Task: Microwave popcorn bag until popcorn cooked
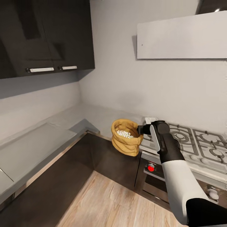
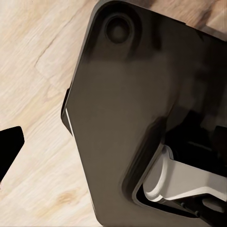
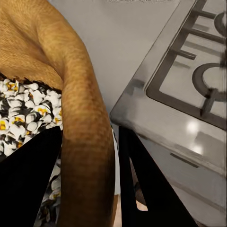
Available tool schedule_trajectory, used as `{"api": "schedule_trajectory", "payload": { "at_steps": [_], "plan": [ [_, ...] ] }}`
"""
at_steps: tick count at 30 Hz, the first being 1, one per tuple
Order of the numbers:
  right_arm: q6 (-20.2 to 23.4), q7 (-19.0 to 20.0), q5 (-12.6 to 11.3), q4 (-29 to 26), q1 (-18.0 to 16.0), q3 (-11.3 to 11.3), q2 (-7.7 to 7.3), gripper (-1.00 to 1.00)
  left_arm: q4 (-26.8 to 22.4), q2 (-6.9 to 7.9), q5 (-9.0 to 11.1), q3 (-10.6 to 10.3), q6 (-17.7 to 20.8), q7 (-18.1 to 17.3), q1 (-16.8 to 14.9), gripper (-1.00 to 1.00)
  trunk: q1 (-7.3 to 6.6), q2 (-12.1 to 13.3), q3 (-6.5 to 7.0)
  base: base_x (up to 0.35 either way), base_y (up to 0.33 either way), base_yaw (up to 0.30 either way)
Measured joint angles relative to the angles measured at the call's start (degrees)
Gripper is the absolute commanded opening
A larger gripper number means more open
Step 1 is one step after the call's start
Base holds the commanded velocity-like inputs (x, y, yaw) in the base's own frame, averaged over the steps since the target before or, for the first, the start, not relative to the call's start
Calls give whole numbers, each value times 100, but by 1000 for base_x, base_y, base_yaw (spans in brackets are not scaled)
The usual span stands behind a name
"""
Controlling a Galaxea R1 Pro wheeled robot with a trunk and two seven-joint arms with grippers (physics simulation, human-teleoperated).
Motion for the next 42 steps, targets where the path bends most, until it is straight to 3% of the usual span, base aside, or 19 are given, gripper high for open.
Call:
{"api": "schedule_trajectory", "payload": {
  "at_steps": [15,42],
  "plan": [
    [0,8,-2,0,9,0,0,-100,1,0,-1,0,-1,0,0,100,0,0,123,0,0,-118],
    [-1,2,0,1,8,0,-1,-100,2,0,0,0,-2,0,0,100,0,0,326,0,0,-2]
  ]
}}
